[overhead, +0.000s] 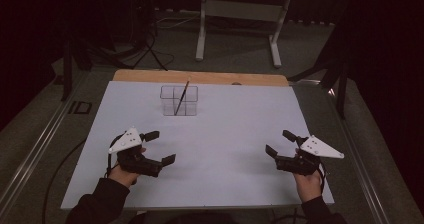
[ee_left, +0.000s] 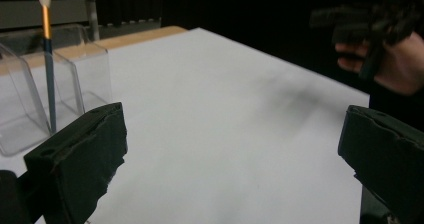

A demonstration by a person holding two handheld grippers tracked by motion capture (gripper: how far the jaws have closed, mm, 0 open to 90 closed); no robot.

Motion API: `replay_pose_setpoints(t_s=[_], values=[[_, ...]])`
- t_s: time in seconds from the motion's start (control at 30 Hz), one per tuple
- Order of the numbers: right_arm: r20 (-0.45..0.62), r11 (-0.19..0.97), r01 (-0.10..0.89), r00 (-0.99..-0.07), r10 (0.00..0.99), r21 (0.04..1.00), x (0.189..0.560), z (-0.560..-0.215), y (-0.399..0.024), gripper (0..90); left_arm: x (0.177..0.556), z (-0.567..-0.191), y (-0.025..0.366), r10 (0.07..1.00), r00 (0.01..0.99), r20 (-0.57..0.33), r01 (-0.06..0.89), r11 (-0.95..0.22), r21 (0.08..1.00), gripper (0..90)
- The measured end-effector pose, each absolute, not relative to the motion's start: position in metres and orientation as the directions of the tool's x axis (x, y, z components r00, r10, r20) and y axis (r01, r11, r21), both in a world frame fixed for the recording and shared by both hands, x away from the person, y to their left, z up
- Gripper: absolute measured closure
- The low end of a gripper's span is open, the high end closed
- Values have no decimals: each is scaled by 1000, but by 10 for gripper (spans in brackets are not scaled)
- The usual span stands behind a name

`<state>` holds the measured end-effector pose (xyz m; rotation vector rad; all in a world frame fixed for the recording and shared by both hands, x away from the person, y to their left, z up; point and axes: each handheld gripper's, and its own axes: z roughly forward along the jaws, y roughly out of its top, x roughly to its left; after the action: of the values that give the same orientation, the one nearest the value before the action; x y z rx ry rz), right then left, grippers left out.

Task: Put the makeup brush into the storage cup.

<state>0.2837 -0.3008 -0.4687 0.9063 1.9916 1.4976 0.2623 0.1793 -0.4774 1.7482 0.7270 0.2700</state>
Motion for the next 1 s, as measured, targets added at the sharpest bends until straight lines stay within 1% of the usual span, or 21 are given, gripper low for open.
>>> replay_pose_setpoints(t_s=[0.23,0.5,0.57,0.63,0.77,0.83,1.0], values=[[8,182,218,-663,749,959,284,-469,-301,144,255,-497,175,586,796,-149,319,-199,927,0],[8,182,217,-664,748,959,284,-469,-301,144,247,-514,177,587,795,-155,336,-214,917,0],[9,182,218,-664,748,959,284,-469,-300,144,247,-519,177,586,793,-166,347,-211,914,0],[7,183,215,-665,747,959,284,-469,-300,144,247,-522,178,588,795,-152,337,-219,916,0],[3,186,212,-666,746,959,284,-469,-300,144,248,-525,181,595,790,-146,319,-196,927,0],[6,186,217,-665,747,958,284,-469,-300,144,249,-526,182,597,787,-155,320,-180,930,0],[3,189,215,-668,745,958,283,-469,-300,144,251,-530,179,609,778,-157,330,-183,926,0]])
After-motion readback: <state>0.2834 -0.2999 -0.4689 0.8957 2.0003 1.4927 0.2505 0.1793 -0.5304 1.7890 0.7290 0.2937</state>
